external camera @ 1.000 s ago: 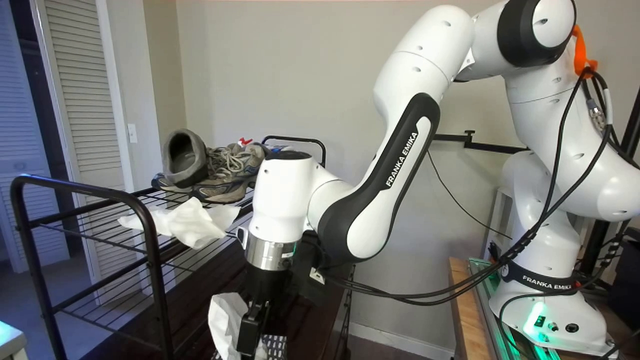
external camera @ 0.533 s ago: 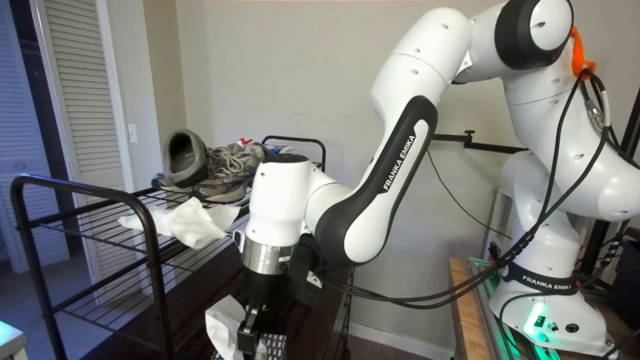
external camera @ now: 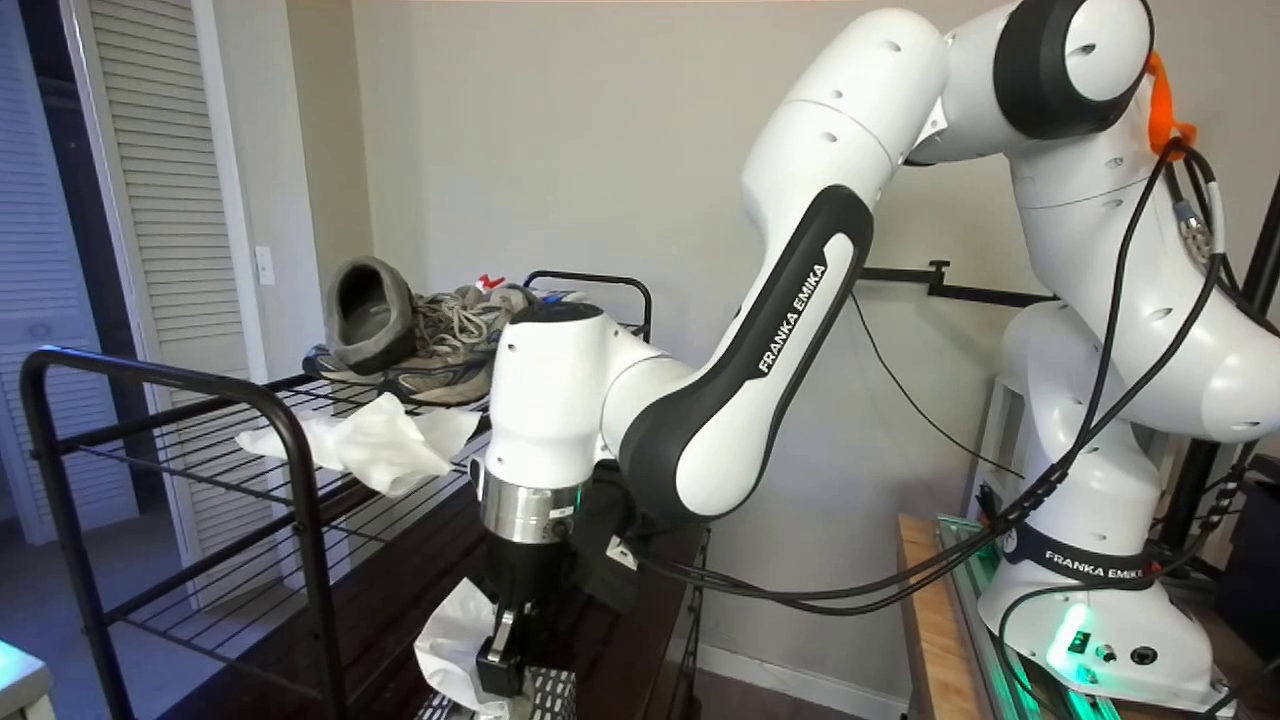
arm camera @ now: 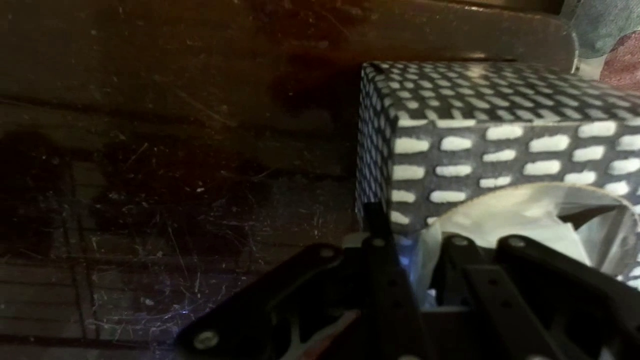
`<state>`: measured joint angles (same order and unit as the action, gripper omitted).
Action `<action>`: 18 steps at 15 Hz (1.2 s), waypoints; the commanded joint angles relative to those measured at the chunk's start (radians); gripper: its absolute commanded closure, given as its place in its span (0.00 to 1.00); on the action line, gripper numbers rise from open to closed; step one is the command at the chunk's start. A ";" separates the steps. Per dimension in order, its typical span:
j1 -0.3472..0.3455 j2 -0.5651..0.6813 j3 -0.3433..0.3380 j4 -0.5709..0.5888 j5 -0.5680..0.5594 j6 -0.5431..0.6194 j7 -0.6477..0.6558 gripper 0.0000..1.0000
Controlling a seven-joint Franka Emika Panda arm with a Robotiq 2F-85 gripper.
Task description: Put the tissue dispenser on the rack
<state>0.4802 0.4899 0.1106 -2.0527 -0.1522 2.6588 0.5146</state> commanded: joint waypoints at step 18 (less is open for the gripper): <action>-0.136 -0.486 0.122 -0.014 0.243 -0.694 -0.027 0.98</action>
<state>0.3706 0.0732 0.2053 -2.0525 0.0443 1.9909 0.5067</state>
